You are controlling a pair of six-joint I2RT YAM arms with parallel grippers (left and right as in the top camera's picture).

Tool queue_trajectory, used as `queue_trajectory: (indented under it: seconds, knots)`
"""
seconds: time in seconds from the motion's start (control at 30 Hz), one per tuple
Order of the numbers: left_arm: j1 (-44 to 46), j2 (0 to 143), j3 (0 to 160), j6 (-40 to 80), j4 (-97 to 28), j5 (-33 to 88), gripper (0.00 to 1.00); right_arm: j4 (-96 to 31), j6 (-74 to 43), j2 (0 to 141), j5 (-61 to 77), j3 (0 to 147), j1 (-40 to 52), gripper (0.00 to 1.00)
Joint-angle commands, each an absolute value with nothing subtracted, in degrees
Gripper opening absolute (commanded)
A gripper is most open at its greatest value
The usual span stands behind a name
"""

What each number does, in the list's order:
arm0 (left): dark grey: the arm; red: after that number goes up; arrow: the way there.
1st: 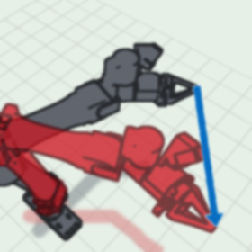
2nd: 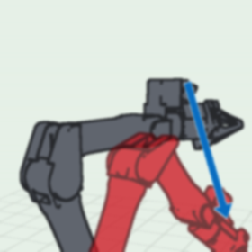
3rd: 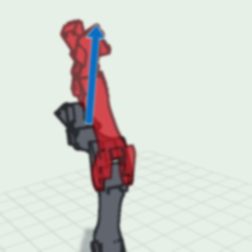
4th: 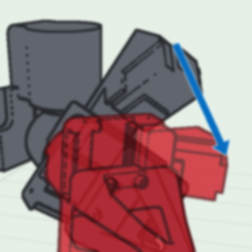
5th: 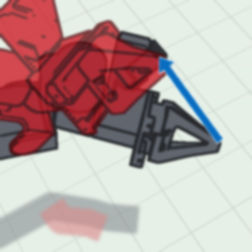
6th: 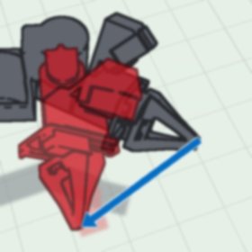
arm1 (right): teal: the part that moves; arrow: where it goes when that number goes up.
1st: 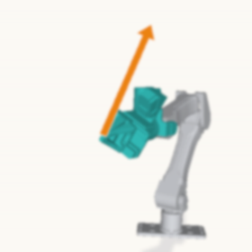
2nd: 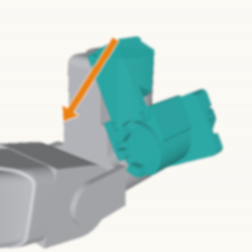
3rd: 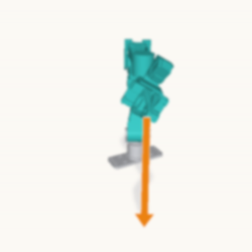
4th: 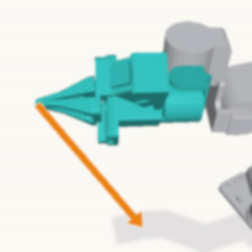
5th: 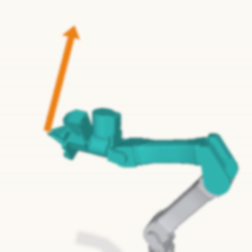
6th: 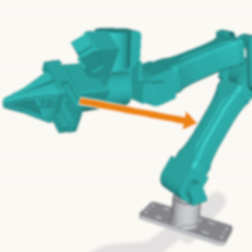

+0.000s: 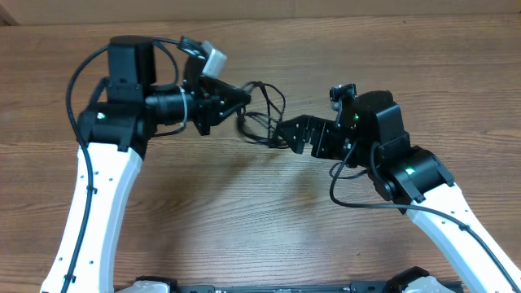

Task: Untangle cables

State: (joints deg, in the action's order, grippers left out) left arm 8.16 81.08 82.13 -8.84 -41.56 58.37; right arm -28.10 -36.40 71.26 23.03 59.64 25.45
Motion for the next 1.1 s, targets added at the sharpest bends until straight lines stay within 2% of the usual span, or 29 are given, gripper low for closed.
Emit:
queue_trajectory:
  seconds: [0.0, 0.13, 0.23, 0.4, 0.57, 0.63, 0.83, 1.07]
  knots:
    - [11.44, 78.26, 83.22, -3.68, -38.72, 55.9, 0.04, -25.3, -41.63, 74.7, 23.24, 60.07, 27.07, 1.0]
    - [13.45, 77.06, 83.22, 0.75, -35.57, 50.74, 0.04, -22.11, -45.6, 77.58, 21.15, 60.07, 29.93, 1.0]
    - [14.96, 76.44, 83.22, 2.85, -34.0, 50.61, 0.04, -19.4, -55.51, 78.96, 12.56, 60.07, 30.98, 1.0]
    - [18.57, 75.31, 83.22, 6.76, -28.62, 51.0, 0.04, -12.71, -65.32, 82.26, 7.11, 60.07, 31.0, 1.0]
    - [17.63, 70.35, 84.18, 8.56, -23.77, 49.21, 0.04, -24.49, -72.34, 86.8, -4.14, 60.07, 27.88, 1.0]
    - [14.96, 66.63, 84.23, 7.46, -25.04, 43.99, 0.04, -30.68, -71.48, 86.87, -6.52, 60.07, 24.16, 1.0]
    - [11.07, 62.48, 84.23, 4.69, -32.62, 32.84, 0.04, -37.63, -62.35, 86.74, -6.48, 60.07, 17.63, 1.0]
    - [10.9, 64.18, 84.2, 4.69, -38.35, 31.38, 0.04, -43.94, -48.05, 86.74, 2.85, 60.07, 14.33, 1.0]
